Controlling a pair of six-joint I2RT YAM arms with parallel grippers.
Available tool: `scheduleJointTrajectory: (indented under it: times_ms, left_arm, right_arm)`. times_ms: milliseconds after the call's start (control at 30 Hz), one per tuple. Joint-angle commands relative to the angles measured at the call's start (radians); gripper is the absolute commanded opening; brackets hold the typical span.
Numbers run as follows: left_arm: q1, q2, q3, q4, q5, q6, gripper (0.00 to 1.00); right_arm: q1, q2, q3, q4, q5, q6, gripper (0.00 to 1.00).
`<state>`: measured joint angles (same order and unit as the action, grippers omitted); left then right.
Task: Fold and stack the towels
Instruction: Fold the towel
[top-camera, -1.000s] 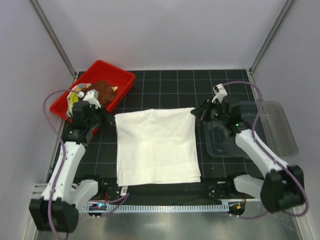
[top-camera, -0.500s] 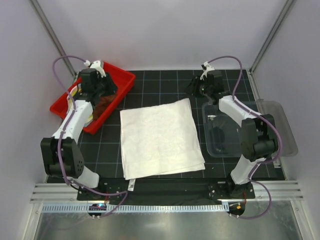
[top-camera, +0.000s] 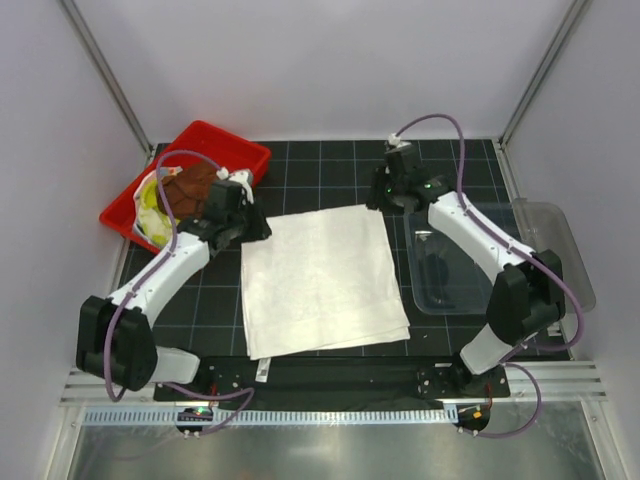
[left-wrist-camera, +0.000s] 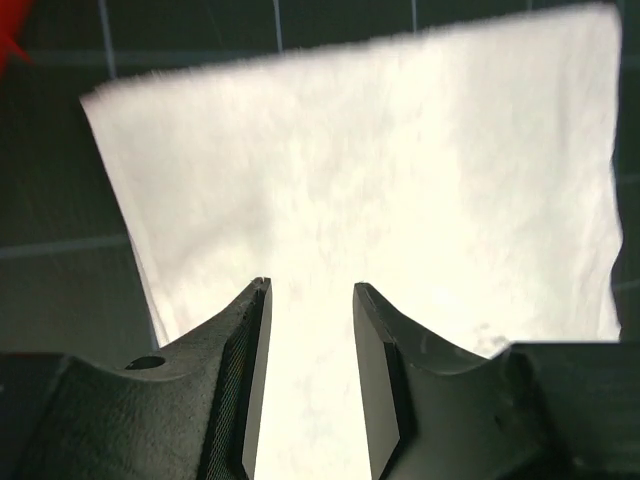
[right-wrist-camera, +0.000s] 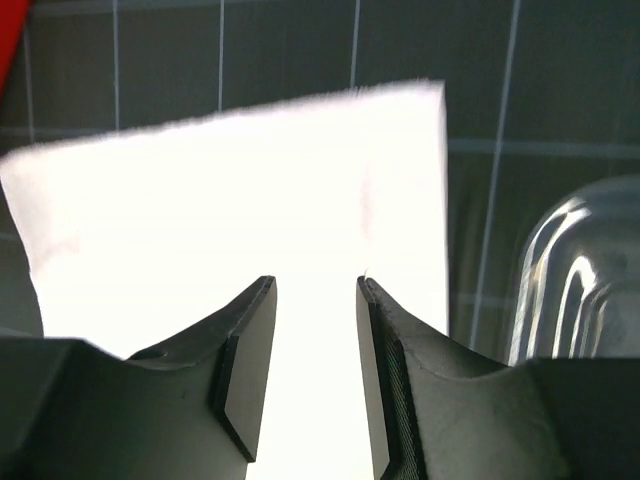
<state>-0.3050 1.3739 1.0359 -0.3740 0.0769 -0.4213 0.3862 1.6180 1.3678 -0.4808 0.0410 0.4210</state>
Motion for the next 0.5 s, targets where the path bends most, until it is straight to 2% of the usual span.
scheduleJointTrajectory:
  times_ms: [0,67,167,200,267,400,467]
  left_arm:
    - [-0.069,-0.123,-0.092,-0.140,-0.068,-0.081,0.41]
    - [-0.075,-0.222,-0.161,-0.157,-0.111,-0.141,0.41]
    - [-0.080,-0.347,-0.311,-0.114,-0.080,-0.244,0.43]
    - [-0.080,-0.364,-0.342,-0.103,-0.083,-0.264,0.43]
    - [-0.080,-0.387,-0.425,-0.062,-0.092,-0.315,0.44]
    - [-0.080,-0.328,-0.484,-0.010,-0.123,-0.356,0.43]
    - [-0.079,-0.239,-0.479,0.015,-0.140,-0.362,0.41]
  right_arm:
    - [0.108,-0.113,-0.042,-0.215,0.157,0.131,0.44]
    - [0.147,-0.141,-0.082,-0.254,0.180,0.185,0.43]
    - [0.259,-0.197,-0.185,-0.275,0.216,0.269,0.40]
    - [0.334,-0.208,-0.206,-0.280,0.233,0.288,0.40]
    - [0.393,-0.231,-0.283,-0.259,0.263,0.338,0.40]
    - [0.488,-0.288,-0.449,-0.061,0.258,0.386,0.39]
    - [0.502,-0.314,-0.539,0.037,0.270,0.406,0.37]
